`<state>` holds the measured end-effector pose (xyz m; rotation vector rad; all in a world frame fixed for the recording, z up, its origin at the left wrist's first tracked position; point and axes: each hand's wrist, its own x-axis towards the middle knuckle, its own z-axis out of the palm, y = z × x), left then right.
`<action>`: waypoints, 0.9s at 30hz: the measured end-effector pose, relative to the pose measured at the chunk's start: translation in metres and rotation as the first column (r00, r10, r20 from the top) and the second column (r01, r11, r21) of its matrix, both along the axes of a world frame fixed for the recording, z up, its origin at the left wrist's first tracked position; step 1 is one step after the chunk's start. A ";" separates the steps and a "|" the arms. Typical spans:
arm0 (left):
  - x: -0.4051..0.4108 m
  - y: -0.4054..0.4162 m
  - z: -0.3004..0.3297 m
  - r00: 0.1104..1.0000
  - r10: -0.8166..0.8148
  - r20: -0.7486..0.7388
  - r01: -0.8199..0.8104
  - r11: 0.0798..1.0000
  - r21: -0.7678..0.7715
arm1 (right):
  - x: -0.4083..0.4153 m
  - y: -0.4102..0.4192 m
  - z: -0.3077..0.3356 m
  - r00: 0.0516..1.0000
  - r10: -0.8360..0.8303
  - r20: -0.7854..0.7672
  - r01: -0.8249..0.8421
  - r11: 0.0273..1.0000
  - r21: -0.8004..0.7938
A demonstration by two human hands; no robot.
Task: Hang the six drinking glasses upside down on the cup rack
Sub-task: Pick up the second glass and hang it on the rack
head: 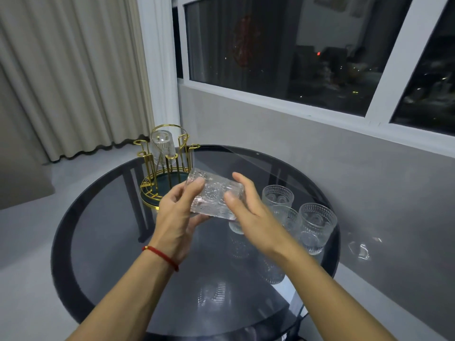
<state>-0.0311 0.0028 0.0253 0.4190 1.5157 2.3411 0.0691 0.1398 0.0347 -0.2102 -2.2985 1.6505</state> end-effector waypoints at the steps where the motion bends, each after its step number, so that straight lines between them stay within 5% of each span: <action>1: -0.003 0.001 0.000 1.000 -0.007 0.019 0.006 1.000 0.021 | -0.009 -0.001 0.002 1.000 0.021 -0.019 -0.023 0.994 -0.103; 3: -0.010 0.002 -0.002 0.999 -0.021 0.028 0.019 0.999 0.036 | -0.022 0.000 0.001 0.999 0.011 -0.049 -0.021 0.977 -0.211; 6: -0.029 0.003 -0.006 0.999 -0.030 -0.037 0.029 0.999 -0.014 | -0.038 0.004 -0.004 0.994 -0.085 -0.063 0.074 0.985 -0.158; 10: -0.052 0.003 -0.032 0.962 -0.039 -0.270 -0.058 0.937 -0.343 | -0.047 0.010 -0.001 0.956 -0.252 -0.151 0.255 0.967 0.003; 12: -0.065 0.001 -0.057 0.906 -0.055 -0.419 -0.183 0.842 -0.507 | -0.050 0.017 0.003 0.931 -0.309 -0.195 0.327 0.943 0.066; 15: -0.089 -0.007 -0.091 0.722 -0.138 -0.678 -0.515 0.548 -0.659 | -0.058 0.034 0.017 0.908 -0.360 -0.213 0.378 0.924 0.049; 19: -0.104 -0.010 -0.112 0.710 -0.245 -0.660 -0.577 0.335 -0.745 | -0.100 0.058 0.046 0.878 -0.431 -0.206 0.444 0.896 0.019; 27: -0.110 -0.003 -0.127 0.706 -0.300 -0.641 -0.607 0.209 -0.767 | -0.214 0.077 0.076 0.877 -0.436 -0.203 0.458 0.885 0.080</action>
